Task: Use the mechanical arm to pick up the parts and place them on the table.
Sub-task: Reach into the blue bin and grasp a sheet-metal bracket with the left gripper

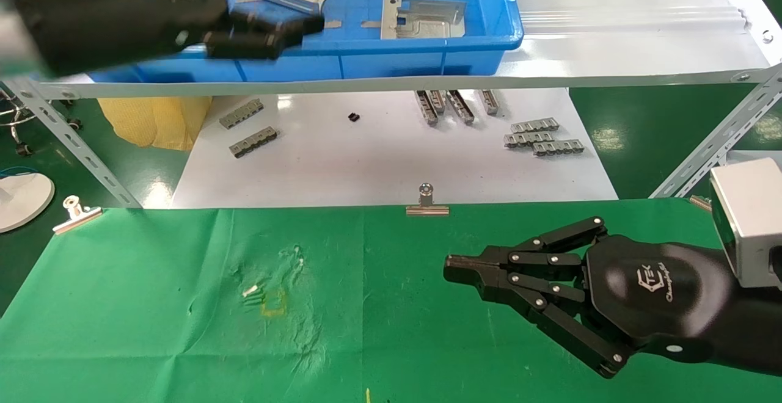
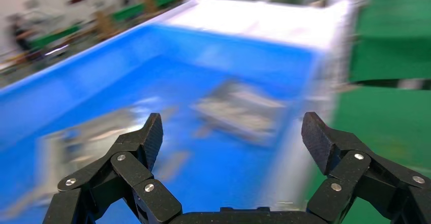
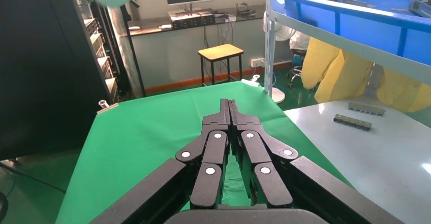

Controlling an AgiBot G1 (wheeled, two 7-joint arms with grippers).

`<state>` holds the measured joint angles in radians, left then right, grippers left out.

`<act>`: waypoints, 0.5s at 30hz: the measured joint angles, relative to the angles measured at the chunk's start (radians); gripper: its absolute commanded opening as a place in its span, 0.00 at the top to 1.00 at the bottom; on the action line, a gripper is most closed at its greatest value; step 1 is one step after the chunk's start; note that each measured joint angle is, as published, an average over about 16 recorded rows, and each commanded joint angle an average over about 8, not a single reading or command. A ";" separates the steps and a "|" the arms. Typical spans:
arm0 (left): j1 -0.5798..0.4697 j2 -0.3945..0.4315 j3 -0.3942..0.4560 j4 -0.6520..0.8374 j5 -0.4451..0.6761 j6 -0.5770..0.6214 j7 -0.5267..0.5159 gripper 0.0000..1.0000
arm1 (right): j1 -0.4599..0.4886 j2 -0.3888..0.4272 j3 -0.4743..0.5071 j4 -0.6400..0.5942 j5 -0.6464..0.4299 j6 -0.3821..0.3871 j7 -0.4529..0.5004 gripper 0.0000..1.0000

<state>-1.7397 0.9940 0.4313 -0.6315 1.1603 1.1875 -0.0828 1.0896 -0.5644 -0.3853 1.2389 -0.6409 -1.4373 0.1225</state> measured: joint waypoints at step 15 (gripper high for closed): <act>-0.271 0.315 0.073 0.535 0.185 -0.465 0.055 0.69 | 0.000 0.000 0.000 0.000 0.000 0.000 0.000 0.58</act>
<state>-2.0110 1.3089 0.5045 -0.0964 1.3456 0.7228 -0.0282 1.0896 -0.5644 -0.3853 1.2389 -0.6409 -1.4373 0.1225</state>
